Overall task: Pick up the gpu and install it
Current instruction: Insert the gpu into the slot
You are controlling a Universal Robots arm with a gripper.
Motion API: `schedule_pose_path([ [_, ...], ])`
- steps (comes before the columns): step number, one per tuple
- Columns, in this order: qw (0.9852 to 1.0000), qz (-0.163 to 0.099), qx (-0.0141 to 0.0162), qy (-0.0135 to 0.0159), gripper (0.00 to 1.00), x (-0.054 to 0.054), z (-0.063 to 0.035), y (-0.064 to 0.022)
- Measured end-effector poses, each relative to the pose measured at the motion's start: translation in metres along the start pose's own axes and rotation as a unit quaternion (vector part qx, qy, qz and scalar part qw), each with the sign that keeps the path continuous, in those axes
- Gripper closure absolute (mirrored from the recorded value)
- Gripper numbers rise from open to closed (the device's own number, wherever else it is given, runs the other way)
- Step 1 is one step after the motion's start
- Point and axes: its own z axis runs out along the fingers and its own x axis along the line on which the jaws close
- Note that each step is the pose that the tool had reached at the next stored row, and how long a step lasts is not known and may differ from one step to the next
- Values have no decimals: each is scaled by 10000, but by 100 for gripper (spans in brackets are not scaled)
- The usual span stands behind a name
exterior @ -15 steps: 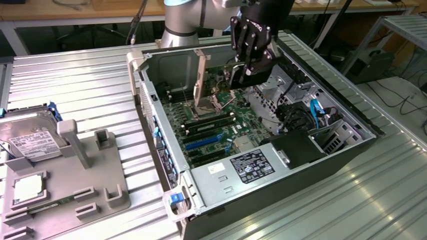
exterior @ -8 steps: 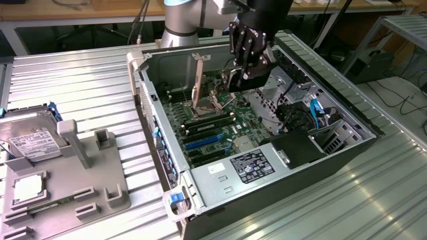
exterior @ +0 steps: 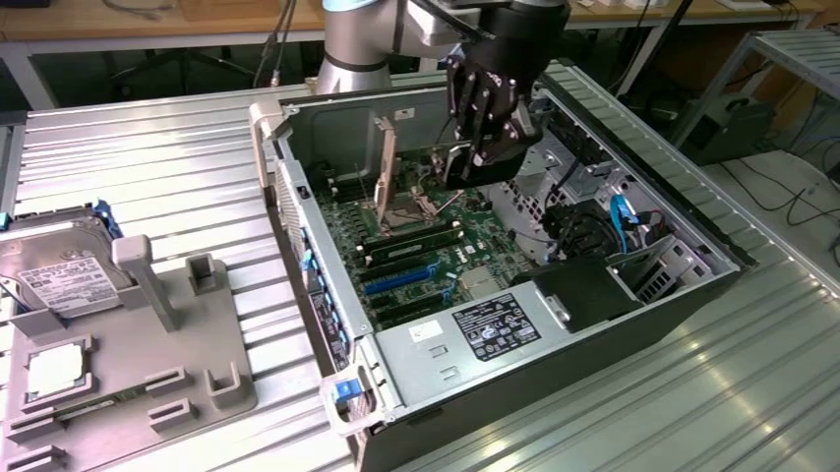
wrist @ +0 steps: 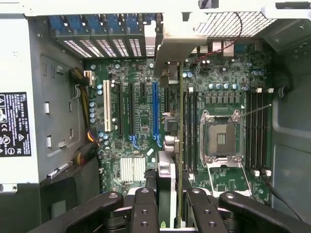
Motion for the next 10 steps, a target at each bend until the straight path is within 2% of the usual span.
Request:
schedule_pose_path([
  [2,10000,2,-1,0,72,0,36,2],
  [4,10000,3,-14,0,72,1,62,2],
  [7,10000,3,-17,14,72,1,68,2],
  [10,10000,3,-26,15,72,-1,85,11],
])
